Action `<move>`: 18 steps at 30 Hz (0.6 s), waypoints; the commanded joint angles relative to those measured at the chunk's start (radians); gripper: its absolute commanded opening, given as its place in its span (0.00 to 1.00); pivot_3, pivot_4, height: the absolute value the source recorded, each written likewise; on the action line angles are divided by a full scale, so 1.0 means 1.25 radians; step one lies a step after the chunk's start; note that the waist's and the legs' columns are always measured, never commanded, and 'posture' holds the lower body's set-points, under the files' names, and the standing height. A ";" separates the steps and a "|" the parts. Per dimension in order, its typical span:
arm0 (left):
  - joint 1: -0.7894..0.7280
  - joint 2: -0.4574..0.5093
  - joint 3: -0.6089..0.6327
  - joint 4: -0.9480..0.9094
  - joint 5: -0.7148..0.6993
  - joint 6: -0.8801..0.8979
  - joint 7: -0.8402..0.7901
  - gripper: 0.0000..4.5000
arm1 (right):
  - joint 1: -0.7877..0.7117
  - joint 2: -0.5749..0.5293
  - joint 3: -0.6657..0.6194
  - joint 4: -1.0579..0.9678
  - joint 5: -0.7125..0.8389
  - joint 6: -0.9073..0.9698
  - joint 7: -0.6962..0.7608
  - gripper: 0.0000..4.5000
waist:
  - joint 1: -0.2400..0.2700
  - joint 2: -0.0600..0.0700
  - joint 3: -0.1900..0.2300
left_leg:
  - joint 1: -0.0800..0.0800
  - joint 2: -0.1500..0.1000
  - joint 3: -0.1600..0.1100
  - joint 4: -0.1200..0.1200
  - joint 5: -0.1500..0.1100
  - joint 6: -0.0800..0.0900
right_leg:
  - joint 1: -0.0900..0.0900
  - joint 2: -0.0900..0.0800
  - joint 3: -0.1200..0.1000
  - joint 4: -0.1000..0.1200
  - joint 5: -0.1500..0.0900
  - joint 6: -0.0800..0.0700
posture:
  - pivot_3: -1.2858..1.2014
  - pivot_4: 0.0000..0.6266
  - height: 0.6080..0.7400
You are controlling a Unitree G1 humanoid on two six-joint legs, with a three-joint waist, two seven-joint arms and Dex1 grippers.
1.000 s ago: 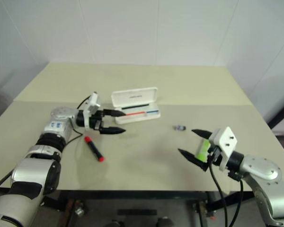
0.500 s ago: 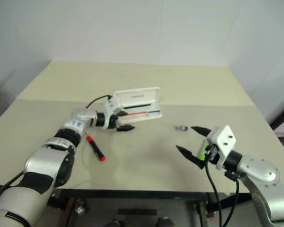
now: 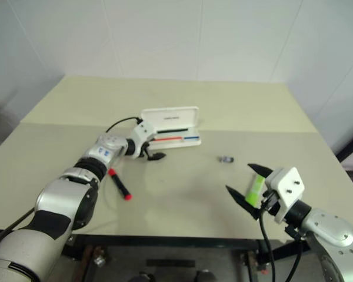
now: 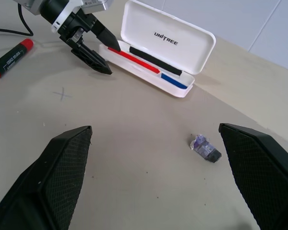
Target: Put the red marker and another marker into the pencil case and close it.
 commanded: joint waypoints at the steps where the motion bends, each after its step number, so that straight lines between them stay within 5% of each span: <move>1: -0.019 -0.008 0.003 0.005 0.019 -0.001 0.010 0.99 | -0.010 0.000 -0.020 -0.025 0.007 -0.008 -0.011 1.00 | 0.000 0.000 0.000 | 0.000 0.000 0.000 0.000 0.000 0.000 | 0.000 0.000 0.000 0.000 0.000 0.000 | 0.52 0.24 1.00; 8: -0.009 -0.018 -0.017 0.012 0.056 0.033 -0.012 0.95 | -0.030 -0.005 -0.016 -0.014 0.006 -0.006 -0.006 1.00 | 0.000 0.000 0.000 | 0.000 0.000 0.000 0.000 0.000 0.000 | 0.000 0.000 0.000 0.000 0.000 0.000 | 0.52 0.24 1.00; 18: 0.007 -0.030 -0.010 0.013 0.058 0.039 -0.047 0.28 | -0.042 -0.009 -0.016 -0.006 0.002 -0.006 -0.002 1.00 | 0.001 0.000 0.000 | 0.001 0.000 0.000 0.001 0.000 0.000 | 0.001 0.000 0.000 0.000 0.000 0.000 | 0.52 0.24 1.00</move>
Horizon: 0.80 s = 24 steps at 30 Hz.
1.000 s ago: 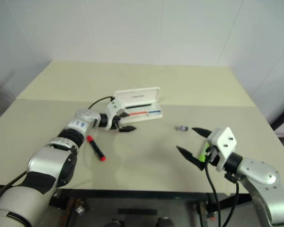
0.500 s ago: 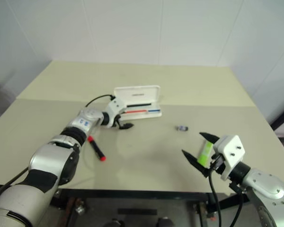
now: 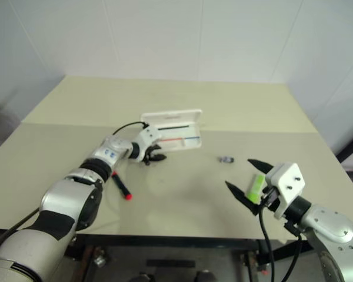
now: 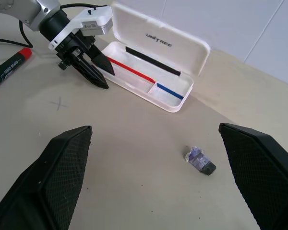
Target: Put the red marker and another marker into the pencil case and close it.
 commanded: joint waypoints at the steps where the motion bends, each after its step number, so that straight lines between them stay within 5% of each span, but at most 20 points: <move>1: 0.010 -0.005 -0.006 0.004 0.016 0.012 -0.022 0.22 | -0.006 -0.010 -0.017 -0.009 0.003 -0.006 0.001 1.00 | 0.000 0.000 0.000 | 0.000 0.000 0.000 0.000 0.000 0.000 | 0.000 0.000 0.000 0.000 0.000 0.000 | 0.52 0.24 1.00; 4: 0.012 -0.006 0.000 0.003 0.013 0.014 -0.021 0.00 | -0.012 -0.012 -0.017 -0.006 0.003 -0.004 0.002 1.00 | 0.000 0.000 0.000 | 0.000 0.000 0.000 0.000 0.000 0.000 | 0.000 0.000 0.000 0.000 0.000 0.000 | 0.52 0.24 1.00; 16: -0.019 0.008 0.024 -0.015 0.001 -0.056 -0.044 0.00 | -0.031 -0.026 -0.017 0.013 0.007 -0.007 0.017 1.00 | 0.001 0.000 0.000 | 0.000 0.000 0.000 0.000 -0.001 0.000 | 0.000 0.000 0.000 -0.001 -0.001 0.001 | 0.52 0.24 1.00; 24: -0.042 0.047 0.049 -0.053 -0.042 -0.150 -0.232 0.00 | -0.046 -0.039 -0.022 0.036 0.016 -0.012 0.048 1.00 | -0.001 0.000 0.000 | -0.001 0.000 0.000 0.000 -0.001 0.000 | 0.000 0.000 0.000 -0.001 -0.001 0.001 | 0.52 0.24 1.00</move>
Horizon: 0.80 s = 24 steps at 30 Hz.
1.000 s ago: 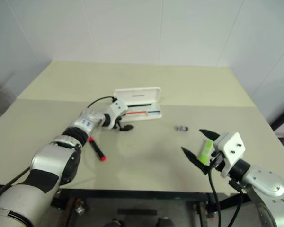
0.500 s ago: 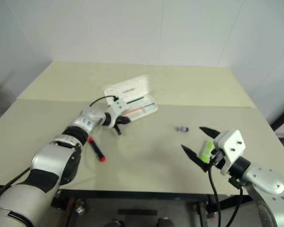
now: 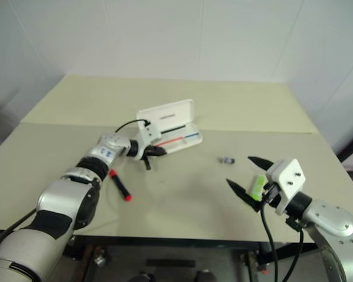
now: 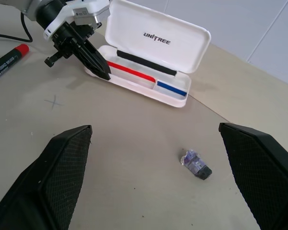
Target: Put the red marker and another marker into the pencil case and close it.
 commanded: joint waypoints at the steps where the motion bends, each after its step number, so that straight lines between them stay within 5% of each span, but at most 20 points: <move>1: -0.040 0.031 0.028 -0.044 -0.048 -0.038 -0.105 0.00 | -0.011 -0.015 -0.022 0.004 0.016 -0.012 0.022 1.00 | -0.001 0.000 0.000 | 0.000 0.000 0.000 0.000 0.000 0.000 | 0.000 0.000 0.000 0.000 0.000 0.000 | 0.52 0.24 1.00; 7: 0.029 0.085 0.018 -0.138 -0.097 -0.079 -0.353 0.00 | -0.023 -0.023 -0.023 0.027 0.017 -0.015 0.046 1.00 | -0.001 0.000 0.000 | 0.000 0.000 0.000 0.000 0.000 0.000 | 0.000 0.000 0.000 0.000 0.000 0.000 | 0.52 0.24 1.00; 12: 0.170 0.130 0.018 -0.370 -0.190 -0.025 -0.510 0.00 | -0.020 -0.018 -0.022 0.030 0.018 -0.015 0.053 1.00 | -0.002 0.000 0.000 | 0.000 0.001 0.000 0.000 0.000 0.000 | 0.000 0.000 0.000 0.001 0.000 -0.001 | 0.52 0.24 1.00; 24: 0.392 0.165 -0.036 -0.691 -0.214 0.062 -0.435 0.00 | -0.026 -0.017 -0.016 0.045 0.017 -0.016 0.066 1.00 | -0.001 0.000 0.000 | 0.000 0.001 -0.001 0.007 0.000 0.000 | 0.001 -0.001 0.000 0.006 0.000 -0.001 | 0.52 0.24 1.00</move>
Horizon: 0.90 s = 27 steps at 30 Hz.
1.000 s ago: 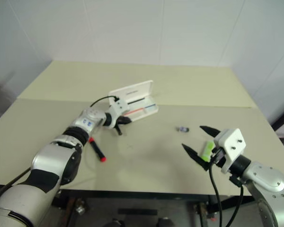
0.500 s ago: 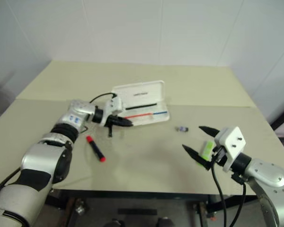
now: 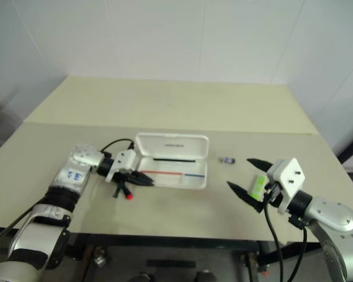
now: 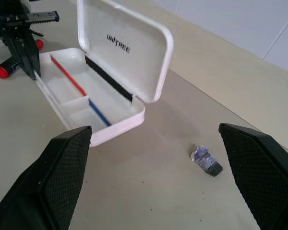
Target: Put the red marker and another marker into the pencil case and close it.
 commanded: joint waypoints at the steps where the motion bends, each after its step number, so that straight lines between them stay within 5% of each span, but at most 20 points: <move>1: 0.011 0.005 -0.014 -0.067 -0.020 0.030 0.019 0.00 | -0.011 -0.008 -0.015 -0.007 0.011 -0.014 0.006 1.00 | 0.000 0.000 0.000 | 0.000 0.000 0.000 0.000 0.000 0.000 | 0.000 0.000 0.000 0.000 0.000 0.000 | 0.52 0.24 1.00; 13: 0.025 -0.029 -0.076 -0.043 0.004 0.003 0.103 0.00 | 0.005 -0.005 -0.018 -0.016 0.010 -0.011 0.007 1.00 | 0.001 0.000 0.000 | 0.000 0.000 0.000 0.000 0.000 0.000 | 0.000 0.000 0.000 0.001 0.000 -0.001 | 0.52 0.24 1.00; 16: 0.030 -0.035 -0.085 -0.048 0.004 0.012 0.112 0.14 | 0.008 -0.005 -0.020 -0.018 0.010 -0.011 0.005 1.00 | 0.002 0.000 0.000 | 0.000 -0.001 0.000 0.000 0.000 0.000 | 0.000 0.000 0.000 0.001 0.000 0.000 | 0.52 0.24 1.00; 27: 0.071 -0.015 -0.050 -0.233 -0.090 0.138 0.118 0.94 | 0.017 0.001 -0.018 -0.017 0.005 -0.015 -0.001 1.00 | -0.003 0.000 0.000 | 0.001 0.000 0.000 -0.001 0.000 0.000 | 0.000 0.001 0.000 0.000 -0.001 -0.001 | 0.52 0.24 1.00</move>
